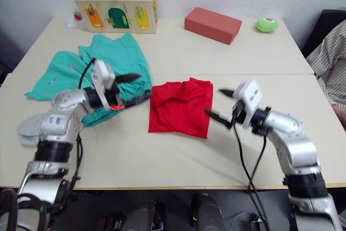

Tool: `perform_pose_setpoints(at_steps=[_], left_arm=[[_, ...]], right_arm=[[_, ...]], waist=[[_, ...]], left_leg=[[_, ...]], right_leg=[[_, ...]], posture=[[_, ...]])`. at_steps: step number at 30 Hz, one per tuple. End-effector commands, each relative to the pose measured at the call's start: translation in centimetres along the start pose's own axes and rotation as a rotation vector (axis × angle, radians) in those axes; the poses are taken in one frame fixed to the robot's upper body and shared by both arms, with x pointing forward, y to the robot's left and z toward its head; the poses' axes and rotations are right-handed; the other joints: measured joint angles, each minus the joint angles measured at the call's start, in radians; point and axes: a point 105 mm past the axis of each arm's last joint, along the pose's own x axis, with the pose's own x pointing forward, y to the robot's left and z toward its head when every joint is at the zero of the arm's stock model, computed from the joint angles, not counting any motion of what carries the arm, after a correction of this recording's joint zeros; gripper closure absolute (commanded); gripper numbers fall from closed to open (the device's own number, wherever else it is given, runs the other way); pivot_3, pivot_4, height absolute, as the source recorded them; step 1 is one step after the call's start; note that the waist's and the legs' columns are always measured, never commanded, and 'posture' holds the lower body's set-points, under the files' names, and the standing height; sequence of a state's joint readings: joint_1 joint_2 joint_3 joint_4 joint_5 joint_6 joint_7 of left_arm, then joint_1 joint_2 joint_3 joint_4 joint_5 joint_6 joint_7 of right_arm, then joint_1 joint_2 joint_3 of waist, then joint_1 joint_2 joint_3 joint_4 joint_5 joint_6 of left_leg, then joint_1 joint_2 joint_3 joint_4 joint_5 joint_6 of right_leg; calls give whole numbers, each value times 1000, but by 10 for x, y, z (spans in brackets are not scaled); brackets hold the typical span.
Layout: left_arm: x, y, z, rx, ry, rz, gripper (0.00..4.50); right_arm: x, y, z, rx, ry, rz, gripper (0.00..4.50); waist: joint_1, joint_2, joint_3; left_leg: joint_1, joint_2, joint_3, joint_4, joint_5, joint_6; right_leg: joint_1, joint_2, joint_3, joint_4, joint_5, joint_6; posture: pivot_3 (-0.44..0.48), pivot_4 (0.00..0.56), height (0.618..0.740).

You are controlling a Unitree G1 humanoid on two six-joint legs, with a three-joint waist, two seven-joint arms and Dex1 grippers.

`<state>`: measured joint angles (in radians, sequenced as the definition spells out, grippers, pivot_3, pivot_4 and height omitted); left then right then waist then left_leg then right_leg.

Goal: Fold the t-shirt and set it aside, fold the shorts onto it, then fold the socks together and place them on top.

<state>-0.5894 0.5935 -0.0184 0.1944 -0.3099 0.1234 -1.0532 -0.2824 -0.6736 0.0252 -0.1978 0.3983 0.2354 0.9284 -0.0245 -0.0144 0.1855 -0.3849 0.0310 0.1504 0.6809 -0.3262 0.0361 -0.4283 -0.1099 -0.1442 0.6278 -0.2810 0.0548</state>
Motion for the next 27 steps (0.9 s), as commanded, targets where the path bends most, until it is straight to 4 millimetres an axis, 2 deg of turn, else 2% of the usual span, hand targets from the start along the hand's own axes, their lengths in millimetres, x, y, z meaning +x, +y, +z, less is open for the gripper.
perform_pose_setpoints(at_steps=[1,5,10,13,16,17,23,24,27], left_arm=[[0,-33,-16,120,95,-182,21],[12,-43,-35,129,147,-170,21],[35,-43,-49,150,181,-89,21],[41,-41,-54,130,200,-62,0],[38,-40,-66,113,279,-73,598],[37,-40,-68,103,291,-74,918],[38,-38,-62,68,257,-35,2717],[36,-38,-63,72,260,-30,3056],[27,-36,-65,72,264,-12,4030]], right_arm=[[9,31,0,-96,-9,111,0],[20,47,-21,-186,54,148,0],[37,36,-35,-292,78,33,0],[41,28,-41,-324,93,-11,892],[39,24,-47,-342,109,-27,1938],[38,23,-49,-347,114,-31,2307],[32,19,-56,-355,134,-41,4311],[30,18,-56,-353,134,-42,4500],[24,18,-57,-341,129,-36,4500]], waist=[[2,0,0],[13,0,0],[23,0,0],[23,0,0],[23,0,0],[23,0,0],[22,0,0],[22,0,0],[21,0,0]], left_leg=[[0,-1,0,1,0,0],[0,-1,0,2,1,1],[0,-1,0,2,1,2],[0,-1,0,2,1,3],[1,-1,0,2,2,3],[1,-1,0,2,2,3],[5,-1,0,2,2,4],[5,-1,0,2,2,4],[5,-1,0,2,2,3]], right_leg=[[0,-1,1,0,0,0],[0,-3,1,0,0,0],[0,-3,0,1,0,0],[0,-3,0,1,0,0],[0,-4,0,1,0,0],[1,-4,0,1,0,0],[3,-4,0,3,0,0],[3,-4,1,3,0,0],[3,-4,1,3,0,0]], posture=[[0,150,740],[0,150,740],[0,150,740],[0,150,740],[0,150,740],[0,150,740],[0,150,740],[0,150,740],[0,150,740]])
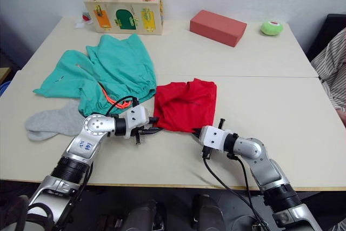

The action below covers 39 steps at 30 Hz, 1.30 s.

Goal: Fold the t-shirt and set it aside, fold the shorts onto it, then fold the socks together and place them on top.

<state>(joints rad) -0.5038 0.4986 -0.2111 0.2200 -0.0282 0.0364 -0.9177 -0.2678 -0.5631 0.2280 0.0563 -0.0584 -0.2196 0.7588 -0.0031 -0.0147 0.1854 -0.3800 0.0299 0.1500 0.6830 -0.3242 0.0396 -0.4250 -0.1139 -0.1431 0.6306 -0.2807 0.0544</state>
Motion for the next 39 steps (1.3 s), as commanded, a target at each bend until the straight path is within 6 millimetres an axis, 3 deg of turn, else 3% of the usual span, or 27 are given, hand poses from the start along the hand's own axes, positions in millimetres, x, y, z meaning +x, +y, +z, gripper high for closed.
perform_pose_setpoints(at_steps=[1,2,9,16,23,25,26,28,33,36,38,39], left_arm=[[-16,7,-8,-2,31,53,4314],[-19,7,-9,-3,32,57,4477],[-43,-8,-11,16,11,12,4477],[-55,-21,-17,21,15,51,4477],[-63,-27,-17,-12,-19,89,4477],[-72,-34,-14,-68,-42,43,4477],[-76,-38,-12,-94,-51,15,4004],[-87,-44,-8,-149,-46,-36,3507],[-112,-41,16,-321,-92,-101,1941],[-111,-32,38,-342,-146,-148,1907],[-97,-25,51,-331,-198,-167,1895],[-85,-23,58,-327,-227,-186,2315]], right_arm=[[-13,-5,-3,10,-5,-16,4500],[-15,-5,-3,17,-9,-13,4500],[-35,1,-3,72,-44,7,4500],[-46,20,-3,111,-39,37,4500],[-43,44,8,198,-78,64,4500],[-44,49,21,334,-140,87,4500],[-45,51,25,384,-160,101,4013],[-50,52,35,421,-190,150,3462],[-62,38,59,527,-231,230,1772],[-62,24,70,542,-276,251,1880],[-52,9,68,534,-284,208,2369],[-43,3,62,492,-264,188,2764]], waist=[[0,0,0],[0,0,0],[-1,0,0],[0,0,0],[1,0,0],[-1,0,0],[-2,0,0],[-2,0,0],[5,1,1],[7,1,1],[9,1,1],[8,1,1]], left_leg=[[0,0,0,0,0,0],[0,0,0,0,0,0],[1,1,0,-1,0,0],[1,1,0,-1,-1,-1],[3,1,0,-2,-2,-1],[3,1,0,-2,-2,-2],[3,1,0,-2,-2,-2],[4,2,0,-3,-3,-2],[4,2,-2,-2,-6,0],[5,2,-3,-2,-7,0],[5,1,-3,-2,-7,0],[5,1,-3,-2,-7,0]], right_leg=[[0,0,0,0,0,0],[0,0,0,0,0,0],[0,0,0,0,0,-1],[0,-1,1,0,-1,-1],[1,-1,1,-1,-1,-1],[1,-1,1,-1,-1,-2],[1,-1,1,-1,-1,-2],[1,-1,1,-1,-2,-3],[2,-2,1,-1,-2,-3],[4,-2,0,-3,-2,-3],[4,-2,0,-3,-2,-3],[5,-2,-1,-3,-2,-3]], posture=[[0,150,740],[0,150,740],[0,150,740],[0,150,740],[0,150,740],[0,150,740],[0,150,740],[0,150,740],[0,150,740],[0,150,740],[0,150,740],[0,150,740]])
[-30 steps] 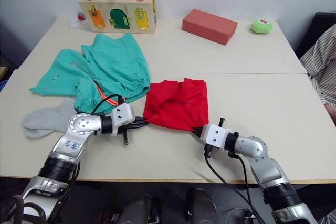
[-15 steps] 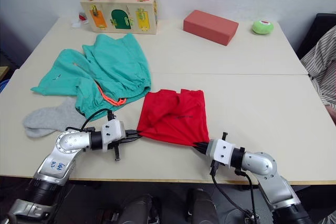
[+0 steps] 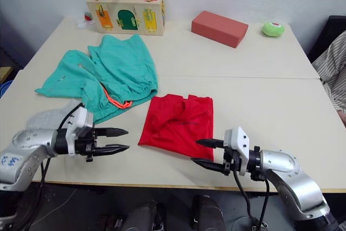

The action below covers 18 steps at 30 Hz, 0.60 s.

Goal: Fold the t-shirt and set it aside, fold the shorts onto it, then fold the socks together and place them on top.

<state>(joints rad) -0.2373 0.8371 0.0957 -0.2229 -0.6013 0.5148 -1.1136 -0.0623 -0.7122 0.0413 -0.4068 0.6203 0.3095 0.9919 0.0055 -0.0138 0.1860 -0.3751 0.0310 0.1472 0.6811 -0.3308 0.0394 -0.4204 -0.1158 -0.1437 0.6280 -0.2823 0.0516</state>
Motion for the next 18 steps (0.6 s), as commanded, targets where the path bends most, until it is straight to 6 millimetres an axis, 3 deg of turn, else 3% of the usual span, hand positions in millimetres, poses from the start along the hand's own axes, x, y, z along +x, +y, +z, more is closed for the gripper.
perform_pose_setpoints(at_steps=[1,5,7,11,14,18], left_arm=[[36,0,24,25,-89,-93,2549],[85,-3,26,98,-73,-190,3859],[99,-8,14,154,-5,-251,4468],[107,-13,2,179,29,-281,4468],[110,-2,-5,169,24,-184,4468],[110,12,-17,174,47,-80,4468]], right_arm=[[15,-26,-2,-92,17,-50,3106],[42,-60,-25,-192,102,-137,4490],[55,-70,-28,-224,122,-151,4500],[66,-86,-28,-256,110,-219,4500],[70,-107,-22,-241,77,-339,4500],[70,-119,-19,-216,53,-412,4500]], waist=[[0,0,0],[-5,0,0],[-12,0,0],[-23,0,0],[-28,0,0],[-31,0,0]], left_leg=[[1,0,0,0,0,0],[4,-1,2,0,0,0],[2,0,2,0,1,-1],[0,2,4,-1,1,-2],[1,2,4,1,2,-2],[2,1,4,1,3,-1]], right_leg=[[1,0,0,0,0,0],[5,2,-1,-1,0,0],[4,4,-2,0,0,0],[2,7,0,0,0,1],[2,6,0,0,0,1],[2,4,1,1,0,1]], posture=[[0,150,740],[0,150,740],[0,150,740],[0,150,740],[0,150,740],[0,150,740]])
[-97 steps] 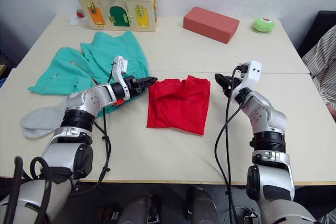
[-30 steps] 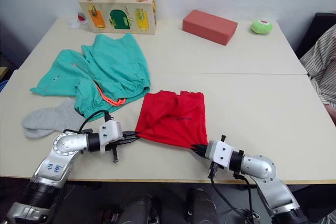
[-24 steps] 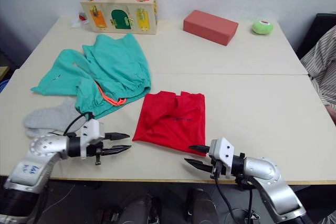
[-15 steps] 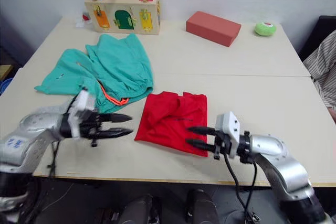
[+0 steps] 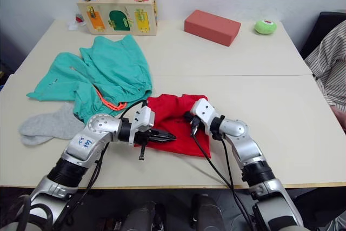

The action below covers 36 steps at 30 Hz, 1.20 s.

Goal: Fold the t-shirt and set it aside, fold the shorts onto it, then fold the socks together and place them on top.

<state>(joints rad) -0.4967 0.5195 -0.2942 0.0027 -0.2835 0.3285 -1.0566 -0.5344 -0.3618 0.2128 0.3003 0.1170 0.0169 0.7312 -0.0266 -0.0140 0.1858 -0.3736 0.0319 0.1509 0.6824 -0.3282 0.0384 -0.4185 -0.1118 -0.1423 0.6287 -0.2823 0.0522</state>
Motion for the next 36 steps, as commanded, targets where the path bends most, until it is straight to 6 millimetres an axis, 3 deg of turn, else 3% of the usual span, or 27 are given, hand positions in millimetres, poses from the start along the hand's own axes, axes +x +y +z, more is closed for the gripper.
perform_pose_setpoints(at_steps=[1,4,9,14,18,23,26,31,33,36], left_arm=[[-8,17,-15,-1,20,148,4468],[-14,27,-30,-42,29,247,4468],[-27,32,-37,-91,-18,340,4468],[-38,18,-26,-107,-111,293,4468],[-57,17,-7,-189,-207,278,4468],[-64,22,7,-211,-234,269,4468],[-53,33,8,-171,-206,274,4468],[-21,38,-2,-62,-88,181,4468],[-12,53,-1,-38,-78,206,4468],[-12,68,1,-18,-75,236,4468]], right_arm=[[-1,-29,4,35,-20,-158,4500],[-1,-54,-4,108,11,-312,4500],[-11,-84,-11,185,11,-506,4500],[-21,-89,6,236,-95,-482,4500],[-30,-70,34,212,-208,-349,4500],[-28,-17,48,125,-202,-125,4500],[-23,18,36,75,-132,-19,4500],[-20,49,3,30,-12,38,4500],[-25,54,-11,25,38,54,4500],[-31,54,-18,24,61,54,4500]], waist=[[0,0,0],[-2,0,0],[-3,0,0],[-9,0,0],[-6,2,1],[-1,2,1],[4,2,1],[1,2,1],[6,2,1],[6,1,0]], left_leg=[[0,0,0,0,0,0],[0,-1,0,0,0,0],[1,0,0,0,0,0],[1,0,0,-2,1,0],[1,0,0,-2,1,-1],[0,0,-1,-2,0,-1],[0,-1,-2,-2,0,-1],[0,-2,-1,-3,0,-1],[0,-1,-1,-3,0,-1],[-1,-1,-1,-2,0,0]], right_leg=[[0,0,0,0,0,0],[0,-1,0,0,0,0],[0,-1,0,5,0,0],[0,-1,0,5,0,0],[-1,-1,0,5,0,0],[-1,-1,1,4,0,0],[0,-2,0,1,0,0],[0,-2,0,0,0,0],[-1,-1,-1,0,0,0],[-1,-1,-1,-1,0,0]], posture=[[0,150,740],[0,150,740],[0,150,740],[0,150,740],[0,150,740],[0,150,740],[0,150,740],[0,150,740],[0,150,740],[0,150,740]])
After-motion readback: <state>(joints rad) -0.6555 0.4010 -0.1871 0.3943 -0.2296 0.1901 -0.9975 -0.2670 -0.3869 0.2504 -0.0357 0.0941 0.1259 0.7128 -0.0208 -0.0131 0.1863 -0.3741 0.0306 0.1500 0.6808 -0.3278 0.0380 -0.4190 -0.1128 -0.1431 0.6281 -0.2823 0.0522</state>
